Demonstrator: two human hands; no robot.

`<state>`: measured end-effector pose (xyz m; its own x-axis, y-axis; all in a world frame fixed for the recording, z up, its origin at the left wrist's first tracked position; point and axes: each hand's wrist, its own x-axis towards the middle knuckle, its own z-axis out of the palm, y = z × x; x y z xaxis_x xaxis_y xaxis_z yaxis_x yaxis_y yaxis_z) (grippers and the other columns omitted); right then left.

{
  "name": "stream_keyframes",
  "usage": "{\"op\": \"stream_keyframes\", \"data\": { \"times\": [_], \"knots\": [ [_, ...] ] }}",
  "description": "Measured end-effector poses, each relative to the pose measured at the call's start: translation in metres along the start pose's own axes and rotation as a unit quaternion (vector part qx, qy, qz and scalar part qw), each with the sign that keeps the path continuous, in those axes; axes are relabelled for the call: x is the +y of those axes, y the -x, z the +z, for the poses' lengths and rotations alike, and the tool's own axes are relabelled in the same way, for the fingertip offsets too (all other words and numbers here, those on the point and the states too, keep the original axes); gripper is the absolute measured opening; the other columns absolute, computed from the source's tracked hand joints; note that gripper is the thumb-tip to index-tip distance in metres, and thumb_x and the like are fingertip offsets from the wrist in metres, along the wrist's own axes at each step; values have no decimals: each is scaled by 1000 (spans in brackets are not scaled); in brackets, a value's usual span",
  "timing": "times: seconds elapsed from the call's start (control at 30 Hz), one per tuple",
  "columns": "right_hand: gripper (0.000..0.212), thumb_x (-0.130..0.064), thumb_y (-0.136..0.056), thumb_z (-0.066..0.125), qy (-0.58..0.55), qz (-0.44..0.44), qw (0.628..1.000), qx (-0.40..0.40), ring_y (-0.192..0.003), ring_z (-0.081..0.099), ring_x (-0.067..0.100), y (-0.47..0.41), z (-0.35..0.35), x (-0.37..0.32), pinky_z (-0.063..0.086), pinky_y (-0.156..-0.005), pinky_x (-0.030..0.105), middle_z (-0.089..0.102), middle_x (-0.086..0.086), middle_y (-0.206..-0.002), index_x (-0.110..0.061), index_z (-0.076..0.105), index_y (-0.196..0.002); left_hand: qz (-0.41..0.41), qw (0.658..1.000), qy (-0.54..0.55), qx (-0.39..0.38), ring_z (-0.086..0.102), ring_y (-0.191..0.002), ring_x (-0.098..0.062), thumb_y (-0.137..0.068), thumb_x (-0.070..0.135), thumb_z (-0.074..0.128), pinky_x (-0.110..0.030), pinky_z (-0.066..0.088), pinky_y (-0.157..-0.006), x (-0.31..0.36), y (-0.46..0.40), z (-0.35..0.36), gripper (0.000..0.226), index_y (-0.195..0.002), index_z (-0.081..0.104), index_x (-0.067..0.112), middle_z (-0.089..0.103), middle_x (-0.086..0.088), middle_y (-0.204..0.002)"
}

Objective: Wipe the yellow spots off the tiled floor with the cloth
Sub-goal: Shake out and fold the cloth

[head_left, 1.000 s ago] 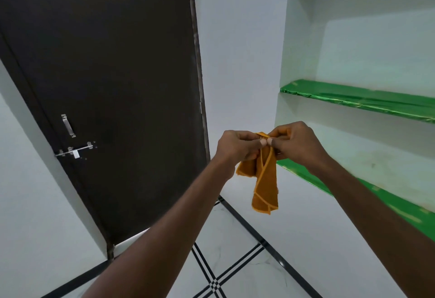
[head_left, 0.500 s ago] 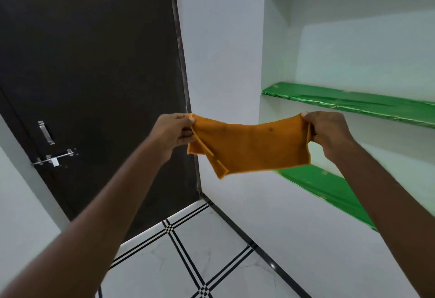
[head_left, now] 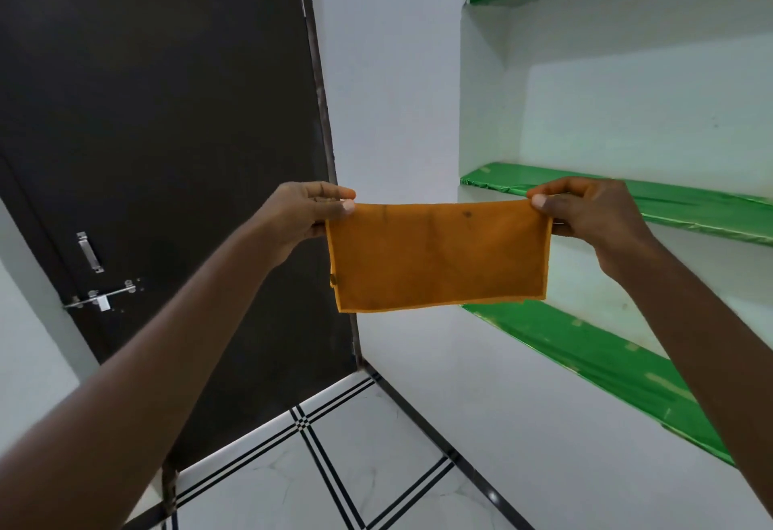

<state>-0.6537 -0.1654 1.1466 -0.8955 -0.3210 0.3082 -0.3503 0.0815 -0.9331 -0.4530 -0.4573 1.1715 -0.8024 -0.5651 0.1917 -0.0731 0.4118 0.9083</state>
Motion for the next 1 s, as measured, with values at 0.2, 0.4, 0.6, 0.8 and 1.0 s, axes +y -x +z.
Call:
{"op": "stream_keyframes", "data": {
  "times": [0.2, 0.4, 0.6, 0.8, 1.0],
  "knots": [
    [20, -16, -82, 85, 163, -107, 980, 31, -75, 77, 27, -3, -14, -8, 64, -84, 45, 78, 15, -86, -7, 77, -97, 41, 977, -210, 18, 66, -90, -17, -86, 27, 76, -21, 53, -66, 17, -17, -2, 22, -107, 74, 19, 68, 0, -101],
    [27, -24, -78, 89, 249, -166, 951, 77, -78, 75, 30, -6, -12, -21, 61, -86, 48, 76, 14, -79, -8, 78, -95, 38, 961, -270, 33, 69, -81, -15, -85, 34, 76, -19, 50, -59, 21, -32, -2, 26, -104, 76, 16, 70, 1, -93],
    [24, -23, -80, 88, 244, -141, 958, 48, -72, 76, 28, -15, -24, -28, 63, -85, 46, 76, 17, -80, -7, 78, -94, 57, 983, -174, 0, 70, -92, -20, -85, 28, 76, -25, 55, -70, 26, -29, -16, 17, -97, 77, 16, 73, -3, -98],
    [21, -22, -80, 87, 244, -143, 958, 39, -74, 76, 30, -18, -30, -35, 62, -86, 42, 75, 16, -80, -7, 79, -93, 76, 985, -154, -7, 71, -96, -18, -84, 20, 77, -23, 55, -71, 26, -26, -18, 22, -105, 76, 13, 74, -2, -100],
    [26, -25, -79, 88, 247, -164, 953, 55, -80, 75, 32, -19, -32, -35, 62, -88, 49, 76, 16, -83, -7, 79, -95, 109, 980, -141, 87, 72, -89, -14, -82, 24, 78, -24, 58, -74, 22, -26, -11, 24, -103, 77, 12, 75, -1, -97]
  ]
}}
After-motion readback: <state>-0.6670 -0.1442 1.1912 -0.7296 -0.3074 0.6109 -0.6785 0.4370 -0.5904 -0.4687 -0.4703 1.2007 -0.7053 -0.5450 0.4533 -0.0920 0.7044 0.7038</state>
